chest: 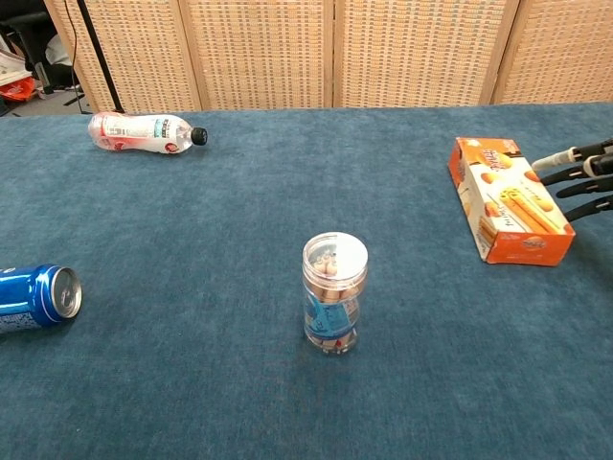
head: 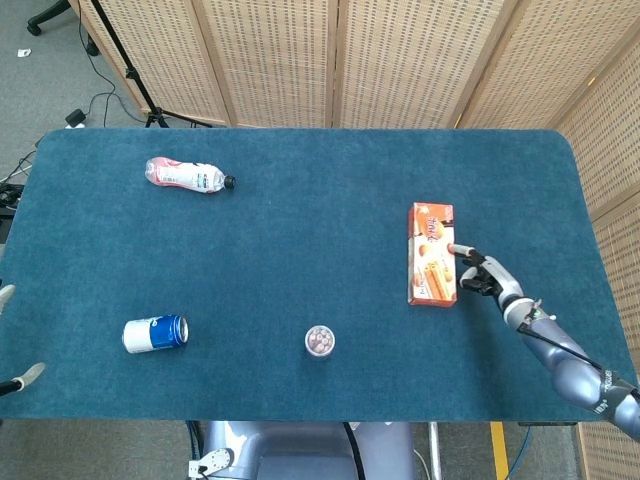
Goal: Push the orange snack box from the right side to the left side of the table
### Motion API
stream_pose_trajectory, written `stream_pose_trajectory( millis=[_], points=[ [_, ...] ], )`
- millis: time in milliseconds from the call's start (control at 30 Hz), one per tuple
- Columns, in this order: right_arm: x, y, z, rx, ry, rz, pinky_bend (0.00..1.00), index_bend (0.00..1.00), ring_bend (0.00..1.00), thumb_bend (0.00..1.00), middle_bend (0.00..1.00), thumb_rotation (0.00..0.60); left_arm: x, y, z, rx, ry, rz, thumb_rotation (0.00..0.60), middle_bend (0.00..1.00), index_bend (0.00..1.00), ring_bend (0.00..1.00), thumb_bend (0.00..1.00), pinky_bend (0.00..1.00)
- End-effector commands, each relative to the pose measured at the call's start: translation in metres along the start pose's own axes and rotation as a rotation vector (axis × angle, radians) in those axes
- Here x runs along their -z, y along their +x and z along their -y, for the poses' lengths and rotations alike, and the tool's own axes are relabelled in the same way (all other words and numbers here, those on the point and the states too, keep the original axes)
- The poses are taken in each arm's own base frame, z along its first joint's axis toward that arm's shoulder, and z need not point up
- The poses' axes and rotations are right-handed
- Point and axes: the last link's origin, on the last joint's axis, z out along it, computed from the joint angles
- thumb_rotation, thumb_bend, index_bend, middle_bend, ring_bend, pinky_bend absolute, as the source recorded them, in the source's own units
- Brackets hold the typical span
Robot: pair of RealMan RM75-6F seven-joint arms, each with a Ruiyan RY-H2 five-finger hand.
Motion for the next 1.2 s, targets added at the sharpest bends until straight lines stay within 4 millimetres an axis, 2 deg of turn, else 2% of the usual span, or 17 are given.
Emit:
stream_pose_trajectory(
  millis=[33,100,400,900,1100,1200],
  points=[
    [-0.004,-0.015,0.009,0.015,0.014,0.027,0.23,0.12,0.01,1.0,0.09,0.6,-0.001,0.0,0.001,-0.001,0.005,0.004,0.6,0.0,0.0,0.0,0.0,0.0],
    [-0.007,-0.031,0.017,0.018,0.025,0.055,0.23,0.12,0.01,1.0,0.09,0.6,-0.001,0.0,0.002,0.0,0.015,0.002,0.6,0.0,0.0,0.0,0.0,0.0],
    [-0.009,-0.072,0.04,-0.019,0.035,0.114,0.23,0.12,0.01,1.0,0.09,0.6,-0.004,-0.002,0.003,-0.002,0.028,0.017,0.6,0.0,0.0,0.0,0.0,0.0],
    [-0.011,-0.12,0.063,0.002,0.035,0.15,0.24,0.12,0.01,1.0,0.09,0.6,-0.006,0.0,0.007,0.011,0.041,0.021,0.6,0.0,0.0,0.0,0.0,0.0],
    [-0.012,-0.145,0.068,0.009,0.029,0.185,0.24,0.12,0.01,1.0,0.09,0.6,-0.008,0.0,0.008,0.012,0.042,0.026,0.6,0.0,0.0,0.0,0.0,0.0],
    [-0.009,-0.164,0.076,0.001,0.042,0.224,0.24,0.12,0.01,1.0,0.09,0.6,-0.008,0.0,0.008,0.015,0.044,0.03,0.6,0.0,0.0,0.0,0.0,0.0]
  ],
)
